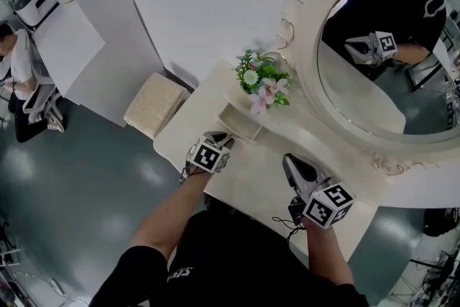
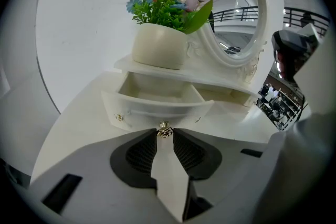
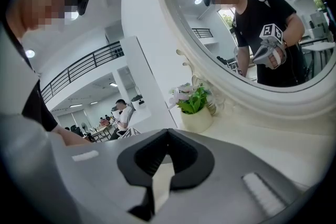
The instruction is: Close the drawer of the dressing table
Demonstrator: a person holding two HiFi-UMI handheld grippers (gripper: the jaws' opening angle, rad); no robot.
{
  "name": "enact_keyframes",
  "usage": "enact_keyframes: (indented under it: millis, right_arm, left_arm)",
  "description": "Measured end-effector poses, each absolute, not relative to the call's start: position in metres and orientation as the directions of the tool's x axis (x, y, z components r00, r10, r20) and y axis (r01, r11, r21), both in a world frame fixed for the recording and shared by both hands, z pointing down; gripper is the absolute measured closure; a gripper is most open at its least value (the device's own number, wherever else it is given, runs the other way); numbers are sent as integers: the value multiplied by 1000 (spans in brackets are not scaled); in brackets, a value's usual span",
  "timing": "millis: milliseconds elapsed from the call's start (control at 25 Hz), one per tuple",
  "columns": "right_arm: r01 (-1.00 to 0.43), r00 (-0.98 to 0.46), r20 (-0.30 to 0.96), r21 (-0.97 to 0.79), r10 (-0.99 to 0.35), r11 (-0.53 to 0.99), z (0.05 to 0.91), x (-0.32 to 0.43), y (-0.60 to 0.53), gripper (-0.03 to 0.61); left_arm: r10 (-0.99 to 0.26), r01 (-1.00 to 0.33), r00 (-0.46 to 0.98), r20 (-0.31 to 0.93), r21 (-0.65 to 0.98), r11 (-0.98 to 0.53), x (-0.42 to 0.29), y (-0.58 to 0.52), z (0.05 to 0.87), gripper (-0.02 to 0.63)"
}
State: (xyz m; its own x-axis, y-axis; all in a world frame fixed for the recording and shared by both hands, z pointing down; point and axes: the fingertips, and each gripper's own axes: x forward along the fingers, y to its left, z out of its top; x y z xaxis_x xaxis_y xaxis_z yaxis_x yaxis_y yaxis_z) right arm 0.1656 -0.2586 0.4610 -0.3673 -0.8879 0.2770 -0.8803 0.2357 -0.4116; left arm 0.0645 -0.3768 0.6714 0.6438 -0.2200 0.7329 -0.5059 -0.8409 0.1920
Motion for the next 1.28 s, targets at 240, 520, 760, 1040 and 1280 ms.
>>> enact_keyframes:
  millis: [240, 520, 760, 1040, 1280]
  right_arm:
    - [-892, -378, 306, -373, -874, 256, 468, 156, -264, 568]
    - [-916, -373, 341, -282, -863, 285, 468, 148, -263, 568]
    - [-924, -355, 347, -270, -868, 271, 470, 152, -265, 568]
    - [-927, -352, 364, -264, -863, 267, 480, 151, -271, 568]
    - [-925, -350, 378, -282, -857, 254, 490, 148, -270, 568]
  left_arm:
    - [-215, -509, 648, 731, 205, -836, 62, -378, 664, 512]
    - [-220, -501, 657, 721, 200, -842, 69, -386, 651, 512]
    - [-212, -499, 654, 727, 203, -843, 74, -389, 652, 512]
    - [-199, -496, 649, 734, 209, -843, 87, -397, 662, 512]
    - [-190, -491, 642, 743, 208, -846, 92, -403, 667, 512]
